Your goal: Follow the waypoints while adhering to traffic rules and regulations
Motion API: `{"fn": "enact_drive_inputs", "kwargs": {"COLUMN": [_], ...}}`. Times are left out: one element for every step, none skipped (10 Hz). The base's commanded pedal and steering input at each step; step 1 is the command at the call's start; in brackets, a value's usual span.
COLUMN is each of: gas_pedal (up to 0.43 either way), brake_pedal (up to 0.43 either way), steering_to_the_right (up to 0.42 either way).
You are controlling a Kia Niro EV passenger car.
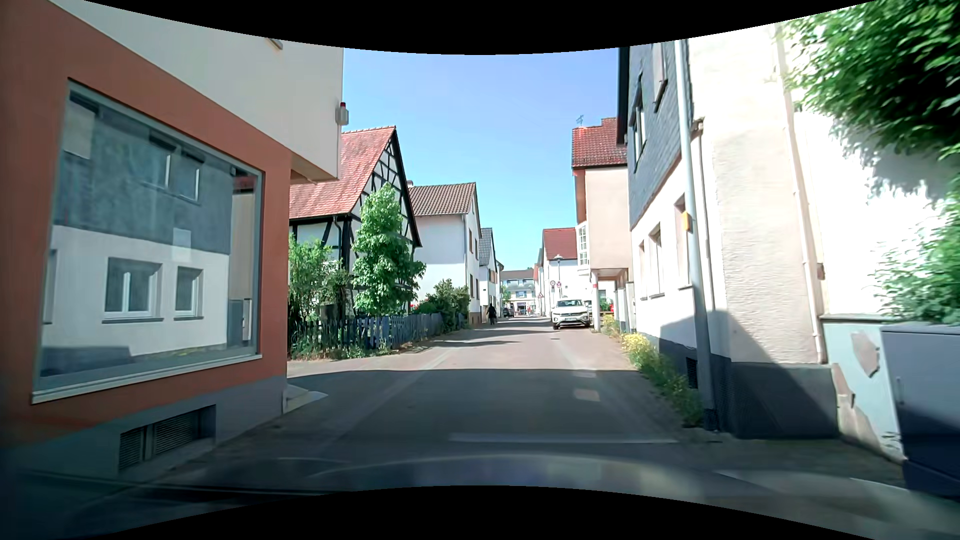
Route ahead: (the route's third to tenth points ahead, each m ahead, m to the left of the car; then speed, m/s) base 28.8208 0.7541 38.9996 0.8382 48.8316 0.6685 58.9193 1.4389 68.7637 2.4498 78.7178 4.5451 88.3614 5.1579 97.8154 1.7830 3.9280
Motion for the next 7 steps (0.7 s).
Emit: {"fn": "enact_drive_inputs", "kwargs": {"gas_pedal": [0.059, 0.059, 0.059, 0.059, 0.059, 0.059, 0.059], "brake_pedal": [0.0, 0.0, 0.0, 0.0, 0.0, 0.0, 0.0], "steering_to_the_right": [-0.005, -0.004, -0.004, -0.003, -0.001, 0.0, 0.0]}}
